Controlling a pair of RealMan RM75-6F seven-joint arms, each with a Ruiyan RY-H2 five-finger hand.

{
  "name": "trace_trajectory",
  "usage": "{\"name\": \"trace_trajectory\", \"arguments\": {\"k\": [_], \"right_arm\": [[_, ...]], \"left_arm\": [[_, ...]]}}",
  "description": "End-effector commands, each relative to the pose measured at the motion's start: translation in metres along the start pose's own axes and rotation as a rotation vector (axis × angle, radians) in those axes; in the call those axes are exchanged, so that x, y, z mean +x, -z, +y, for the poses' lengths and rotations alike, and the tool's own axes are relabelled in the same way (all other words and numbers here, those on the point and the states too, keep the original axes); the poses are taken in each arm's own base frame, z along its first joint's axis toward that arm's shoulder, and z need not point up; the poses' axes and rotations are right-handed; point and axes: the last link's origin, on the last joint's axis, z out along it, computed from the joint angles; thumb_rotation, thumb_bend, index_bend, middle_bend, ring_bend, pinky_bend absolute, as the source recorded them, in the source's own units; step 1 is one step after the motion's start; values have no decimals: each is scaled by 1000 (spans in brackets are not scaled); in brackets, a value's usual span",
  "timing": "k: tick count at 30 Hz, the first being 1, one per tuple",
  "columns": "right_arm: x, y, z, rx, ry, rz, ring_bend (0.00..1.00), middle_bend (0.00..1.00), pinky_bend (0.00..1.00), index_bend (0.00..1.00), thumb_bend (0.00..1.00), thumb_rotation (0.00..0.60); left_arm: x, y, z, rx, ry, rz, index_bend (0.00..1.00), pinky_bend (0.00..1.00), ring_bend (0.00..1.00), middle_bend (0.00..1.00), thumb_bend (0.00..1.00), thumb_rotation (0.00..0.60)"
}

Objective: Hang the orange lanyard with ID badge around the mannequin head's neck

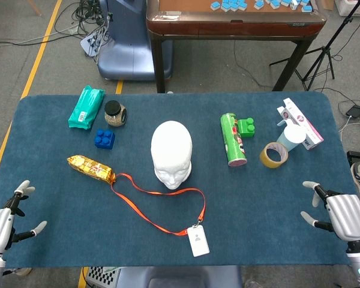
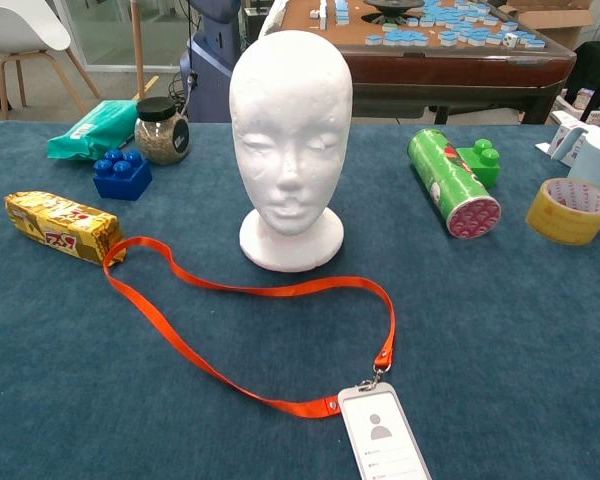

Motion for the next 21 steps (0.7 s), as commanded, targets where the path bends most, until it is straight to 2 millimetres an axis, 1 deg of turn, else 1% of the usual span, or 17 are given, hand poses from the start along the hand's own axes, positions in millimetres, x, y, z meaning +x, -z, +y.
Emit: {"name": "trace_trajectory", "arguments": {"k": [1, 5, 7, 10, 14, 17, 19, 21], "right_arm": [[1, -1, -1, 2, -2, 5, 616, 586, 723, 296, 193, 600], [5, -2, -2, 8, -2, 19, 616, 586, 723, 296, 193, 600], [8, -3, -4, 11, -5, 33, 616, 586, 723, 296, 193, 600], [14, -4, -6, 14, -6, 61, 616, 586, 723, 296, 193, 600], [20, -5, -9, 19, -2, 78, 616, 586, 723, 296, 193, 600], [22, -5, -12, 22, -1, 82, 616, 586, 723, 296, 193, 600], [22, -4, -13, 23, -2, 82, 616, 586, 723, 296, 193, 600], [22, -4, -13, 21, -2, 78, 616, 587, 723, 296, 193, 600]], "left_arm": [[0, 0, 0, 1, 1, 0, 75, 448, 241, 200, 161, 600], [0, -4, 0, -10, 7, 2, 80, 448, 245, 204, 161, 600], [0, -9, 3, -32, 23, 15, 93, 448, 270, 236, 161, 600], [-1, -21, 6, -74, 41, 20, 129, 462, 337, 300, 160, 600], [-4, -40, 13, -147, 52, -18, 164, 538, 458, 422, 166, 600], [-7, -54, 19, -208, 53, -82, 179, 617, 552, 531, 220, 600], [-9, -61, 22, -243, 35, -132, 202, 650, 591, 580, 266, 600], [-12, -66, 26, -272, 16, -175, 246, 676, 618, 614, 319, 600]]}}
